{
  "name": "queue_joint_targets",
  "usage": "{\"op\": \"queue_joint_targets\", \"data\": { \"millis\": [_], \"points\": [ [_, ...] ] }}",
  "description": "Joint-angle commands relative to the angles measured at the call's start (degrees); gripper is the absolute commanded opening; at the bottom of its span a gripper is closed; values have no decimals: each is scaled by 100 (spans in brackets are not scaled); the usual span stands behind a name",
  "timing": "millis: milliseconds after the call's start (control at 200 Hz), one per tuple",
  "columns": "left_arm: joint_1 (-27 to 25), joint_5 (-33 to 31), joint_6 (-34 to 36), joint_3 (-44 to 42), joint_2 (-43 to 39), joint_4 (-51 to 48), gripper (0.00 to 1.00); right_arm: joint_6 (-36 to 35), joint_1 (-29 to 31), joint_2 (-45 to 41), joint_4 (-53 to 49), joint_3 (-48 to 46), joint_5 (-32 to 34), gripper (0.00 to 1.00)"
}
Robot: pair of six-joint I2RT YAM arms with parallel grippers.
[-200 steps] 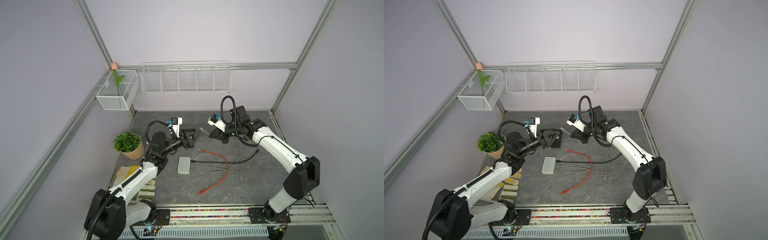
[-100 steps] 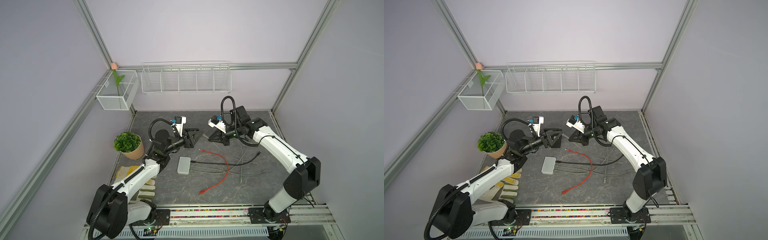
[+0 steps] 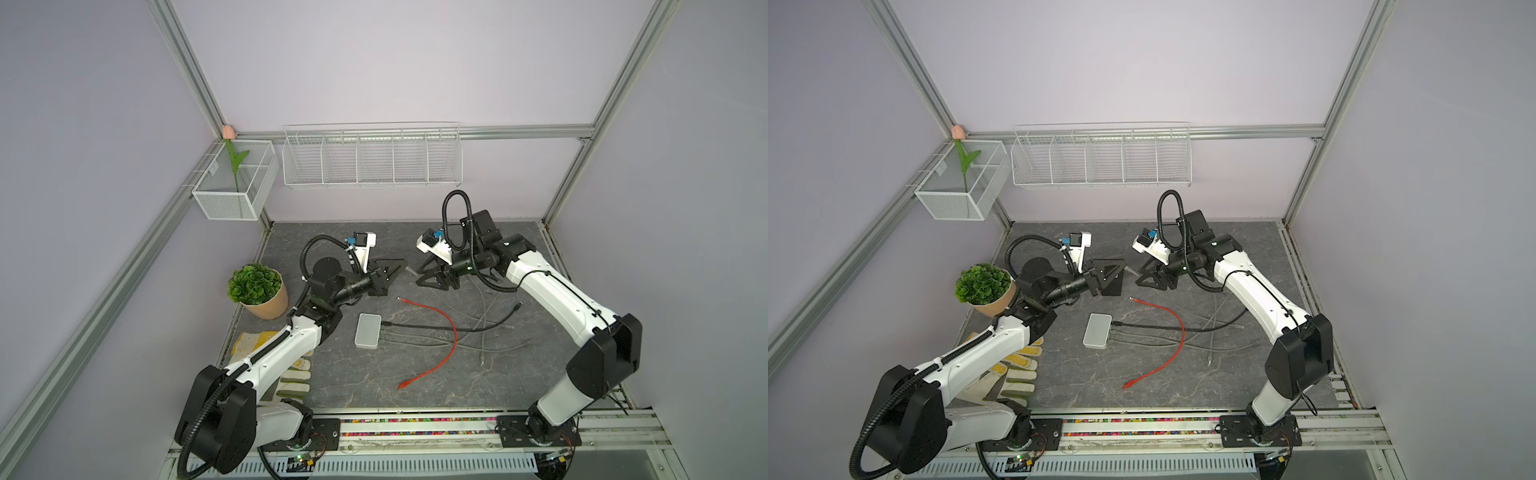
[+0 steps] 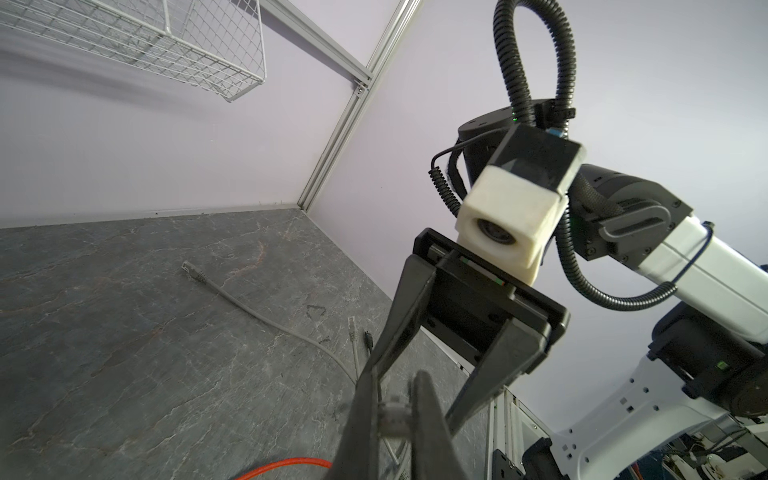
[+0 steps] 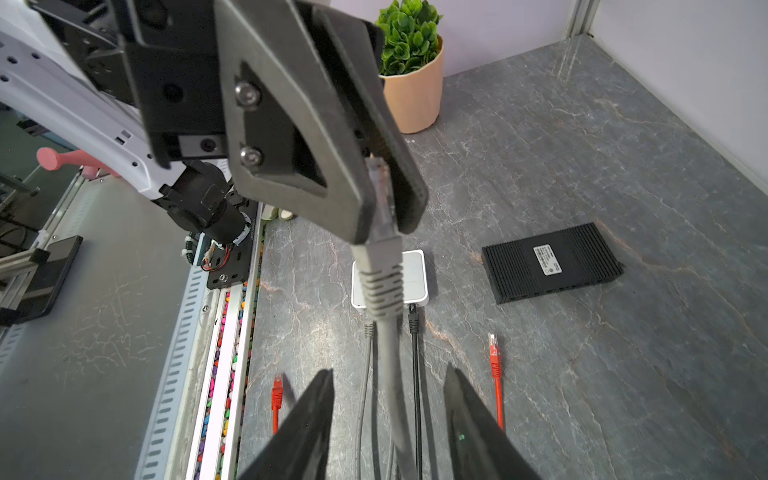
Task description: Insert the plug into the switch port
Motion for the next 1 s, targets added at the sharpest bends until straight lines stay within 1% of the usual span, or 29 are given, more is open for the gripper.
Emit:
{"op": "queue_joint_targets", "data": {
  "millis": [0,55,105,170,235,275,340,385,455,555,660,995],
  "points": [
    [-53,-516,25,287,-72,-492,0,390,186,-600,767,-367,1320,52],
    [-126,-1018,48,360,-172,-940,0,297,464,-1006,1322,-794,2156,56],
    [-202,-1519,10,450,-225,-1333,0,48,812,-1319,1861,-1218,2949,58],
    [-224,-1983,-280,562,-208,-1686,0,-165,1176,-1500,2389,-1572,3813,58],
    [-235,-2247,-607,600,-169,-1826,0,-194,1381,-1526,2808,-1732,4481,58],
    [-264,-2328,-730,609,-150,-1848,0,-240,1479,-1537,3068,-1872,4644,59],
    [-348,-2600,-855,627,-179,-2018,0,-387,1681,-1532,3633,-2126,5226,58],
    [-409,-2767,-900,635,-214,-2116,0,-479,1790,-1490,3929,-2247,5488,58],
    [-462,-2929,-1057,605,-271,-2147,0,-532,1862,-1327,4101,-2268,5651,58],
    [-482,-3026,-1252,559,-347,-2123,0,-497,1904,-1092,4042,-2166,5589,57],
    [-481,-3187,-1362,522,-451,-2182,0,-428,1906,-948,4233,-2195,5545,57],
    [-489,-3360,-1440,504,-513,-2303,0,-216,1930,-596,4303,-2024,5244,54]
  ]
}}
